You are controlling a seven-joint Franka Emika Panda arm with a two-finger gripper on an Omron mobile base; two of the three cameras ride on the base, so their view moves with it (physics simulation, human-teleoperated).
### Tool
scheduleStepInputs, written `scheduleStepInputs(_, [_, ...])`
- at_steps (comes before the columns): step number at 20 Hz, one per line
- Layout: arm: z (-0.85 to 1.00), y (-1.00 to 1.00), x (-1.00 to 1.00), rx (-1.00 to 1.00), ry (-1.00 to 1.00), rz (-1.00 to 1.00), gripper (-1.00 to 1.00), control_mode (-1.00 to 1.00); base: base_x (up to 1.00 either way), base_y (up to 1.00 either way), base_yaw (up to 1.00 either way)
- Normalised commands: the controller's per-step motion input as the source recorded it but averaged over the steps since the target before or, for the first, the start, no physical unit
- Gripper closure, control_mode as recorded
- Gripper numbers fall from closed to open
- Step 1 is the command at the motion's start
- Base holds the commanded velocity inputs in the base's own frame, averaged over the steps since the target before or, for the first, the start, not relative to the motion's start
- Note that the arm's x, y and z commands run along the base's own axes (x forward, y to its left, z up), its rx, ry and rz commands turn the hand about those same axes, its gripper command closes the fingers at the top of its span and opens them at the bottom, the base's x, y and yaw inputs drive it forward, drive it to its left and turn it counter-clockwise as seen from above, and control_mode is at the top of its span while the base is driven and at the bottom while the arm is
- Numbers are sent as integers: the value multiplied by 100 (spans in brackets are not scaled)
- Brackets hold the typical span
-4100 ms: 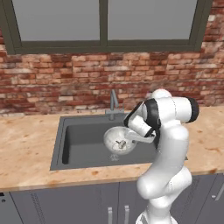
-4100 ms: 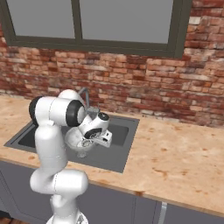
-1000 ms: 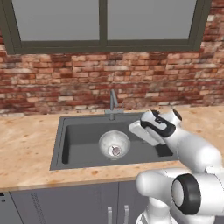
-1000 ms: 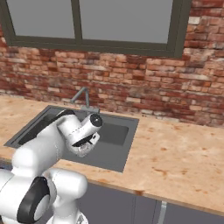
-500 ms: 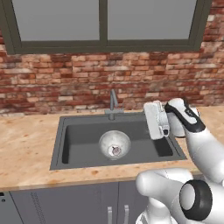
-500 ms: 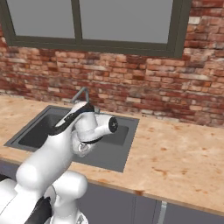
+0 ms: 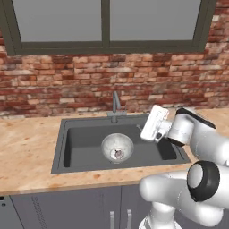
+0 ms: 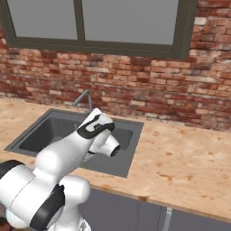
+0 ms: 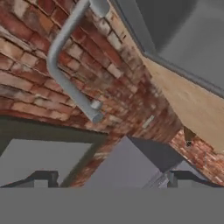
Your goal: Pick the garlic from the cabinet and place it in the bowl. Then pick the bowl and place it in the sink. Then turn on the sink facuet.
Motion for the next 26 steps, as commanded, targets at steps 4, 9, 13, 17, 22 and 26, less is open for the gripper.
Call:
scheduleStepInputs(4, [36,-11,79,61,40,-12,-100,-100,0,0,0])
scheduleStepInputs(9, [-11,-10,53,14,23,-1,-100,-100,0,0,0])
scheduleStepInputs(13, [-4,-25,98,18,20,-2,-100,-100,0,0,0])
scheduleStepInputs(17, [-28,-2,88,5,18,-6,-100,-100,0,0,0])
scheduleStepInputs(22, [-52,0,88,1,18,-5,-100,-100,0,0,0])
scheduleStepInputs(26, [-25,-2,85,2,12,-5,-100,-100,0,0,0])
